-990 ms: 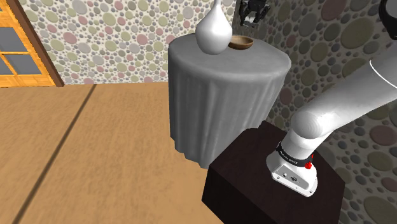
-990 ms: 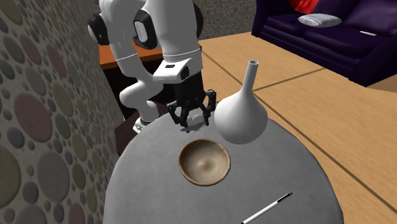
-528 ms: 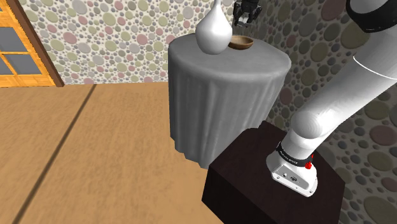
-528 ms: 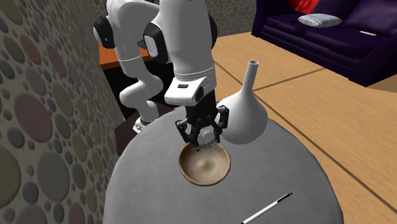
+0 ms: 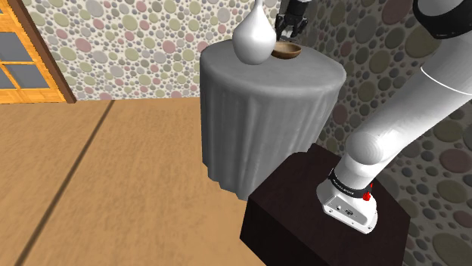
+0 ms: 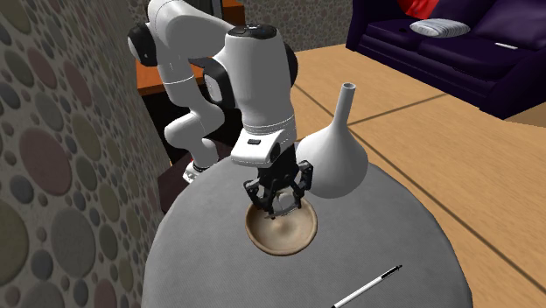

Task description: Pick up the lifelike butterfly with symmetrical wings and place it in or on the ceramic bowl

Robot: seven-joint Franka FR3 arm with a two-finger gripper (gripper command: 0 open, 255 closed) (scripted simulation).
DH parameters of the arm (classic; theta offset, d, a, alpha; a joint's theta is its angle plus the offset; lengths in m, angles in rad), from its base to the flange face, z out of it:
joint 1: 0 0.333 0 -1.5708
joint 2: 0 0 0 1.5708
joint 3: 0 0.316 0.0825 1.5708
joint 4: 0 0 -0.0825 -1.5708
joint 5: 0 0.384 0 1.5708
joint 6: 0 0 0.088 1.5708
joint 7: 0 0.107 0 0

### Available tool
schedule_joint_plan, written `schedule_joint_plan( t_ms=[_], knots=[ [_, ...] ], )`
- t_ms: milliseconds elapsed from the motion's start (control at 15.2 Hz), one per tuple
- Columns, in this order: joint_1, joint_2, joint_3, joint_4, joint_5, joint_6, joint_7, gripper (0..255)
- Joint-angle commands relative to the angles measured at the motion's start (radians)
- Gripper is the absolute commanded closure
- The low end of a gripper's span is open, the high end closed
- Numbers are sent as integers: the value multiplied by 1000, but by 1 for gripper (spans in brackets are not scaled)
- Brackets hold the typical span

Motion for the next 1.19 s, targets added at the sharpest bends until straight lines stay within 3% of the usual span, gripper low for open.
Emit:
schedule_joint_plan(
  t_ms=[0, 528, 594, 924, 1122],
  knots=[
    [-1, -4, 0, -40, -1, 37, 1, 255],
    [-1, -4, 0, -40, -1, 36, 1, 255],
    [-1, -4, 0, -40, -1, 36, 1, 0],
    [-1, -4, 0, -40, -1, 36, 1, 0],
    [0, -27, 4, 33, -5, -60, 3, 0]
  ],
)
